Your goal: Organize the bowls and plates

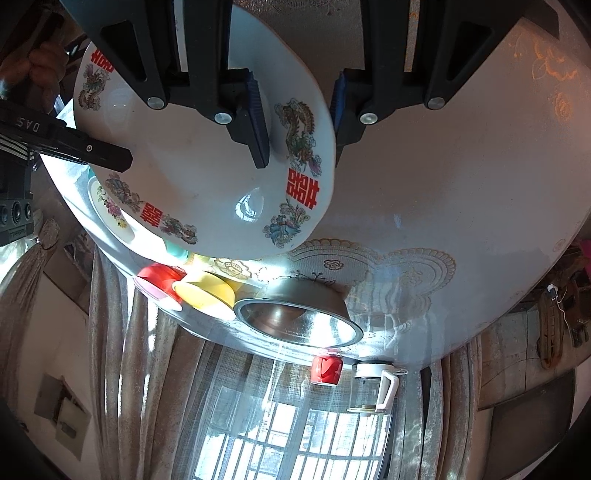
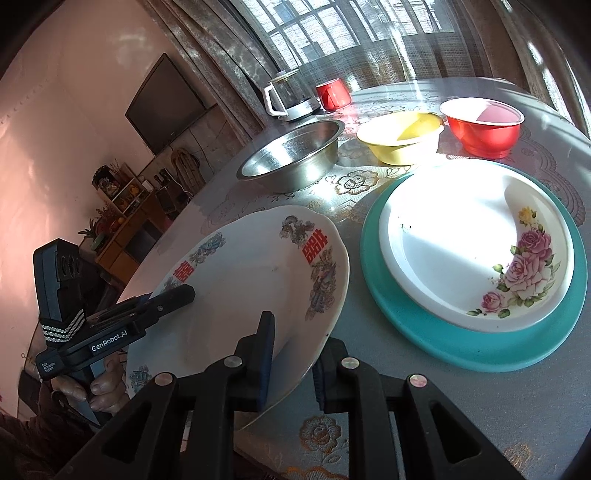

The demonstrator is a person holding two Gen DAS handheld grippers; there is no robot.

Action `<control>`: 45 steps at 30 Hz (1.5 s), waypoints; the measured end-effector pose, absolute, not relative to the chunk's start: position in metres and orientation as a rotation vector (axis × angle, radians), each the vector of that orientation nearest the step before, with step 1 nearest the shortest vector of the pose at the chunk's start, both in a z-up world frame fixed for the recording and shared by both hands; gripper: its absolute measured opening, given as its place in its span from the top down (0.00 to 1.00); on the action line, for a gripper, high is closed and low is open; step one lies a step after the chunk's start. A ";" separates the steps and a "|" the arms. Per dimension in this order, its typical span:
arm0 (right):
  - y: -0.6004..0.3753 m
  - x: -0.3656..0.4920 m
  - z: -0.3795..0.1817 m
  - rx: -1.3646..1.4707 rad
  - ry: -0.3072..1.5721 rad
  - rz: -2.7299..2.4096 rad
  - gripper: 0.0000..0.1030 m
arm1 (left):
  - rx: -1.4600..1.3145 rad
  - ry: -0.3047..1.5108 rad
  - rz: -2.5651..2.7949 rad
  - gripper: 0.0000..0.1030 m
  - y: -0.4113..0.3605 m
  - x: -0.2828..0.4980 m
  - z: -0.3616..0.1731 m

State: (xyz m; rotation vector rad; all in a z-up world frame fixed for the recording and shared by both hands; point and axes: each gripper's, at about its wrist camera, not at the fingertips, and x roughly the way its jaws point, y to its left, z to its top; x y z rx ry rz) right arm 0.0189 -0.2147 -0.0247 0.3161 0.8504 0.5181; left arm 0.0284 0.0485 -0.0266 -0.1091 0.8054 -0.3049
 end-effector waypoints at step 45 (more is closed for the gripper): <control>-0.348 0.020 -0.008 0.385 0.739 0.127 0.79 | 0.049 0.807 -0.576 0.71 -0.120 0.105 -0.004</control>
